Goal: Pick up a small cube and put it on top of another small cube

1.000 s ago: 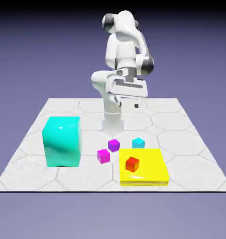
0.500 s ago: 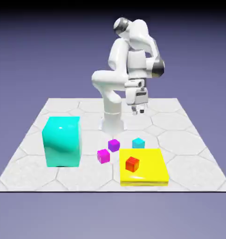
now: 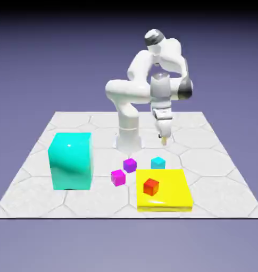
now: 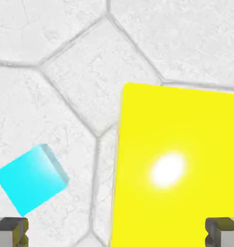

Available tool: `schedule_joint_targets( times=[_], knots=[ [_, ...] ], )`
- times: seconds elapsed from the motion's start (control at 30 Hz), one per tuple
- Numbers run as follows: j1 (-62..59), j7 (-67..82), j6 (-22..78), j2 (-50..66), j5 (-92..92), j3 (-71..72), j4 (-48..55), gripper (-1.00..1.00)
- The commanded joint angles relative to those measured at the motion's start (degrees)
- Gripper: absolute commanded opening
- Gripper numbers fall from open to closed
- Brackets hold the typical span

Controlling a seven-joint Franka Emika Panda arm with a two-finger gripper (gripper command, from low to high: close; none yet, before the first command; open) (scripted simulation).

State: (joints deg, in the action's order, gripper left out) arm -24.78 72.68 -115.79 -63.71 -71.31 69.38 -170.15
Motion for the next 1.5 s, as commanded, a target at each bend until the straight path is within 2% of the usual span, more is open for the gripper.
schedule_joint_targets(
  times=[0.0, 0.47, 0.8, 0.83, 1.17, 1.47],
  knots=[
    [-0.55, 2.50, 1.26, -0.67, -1.55, 1.50, -0.20, 0.00],
    [-7.95, 35.93, 18.17, -9.69, -22.26, 21.65, -2.86, 0.00],
    [-14.32, 38.96, 13.06, -7.64, -38.47, 39.92, 0.92, 0.00],
    [-14.32, 38.96, 13.06, -7.64, -38.47, 39.92, 0.92, -1.00],
    [-8.21, 35.81, 18.13, -9.28, -21.78, 21.67, -2.80, -1.00],
    [-19.89, 30.07, 16.36, 9.40, -0.14, 22.34, -0.51, -1.00]
  ],
)
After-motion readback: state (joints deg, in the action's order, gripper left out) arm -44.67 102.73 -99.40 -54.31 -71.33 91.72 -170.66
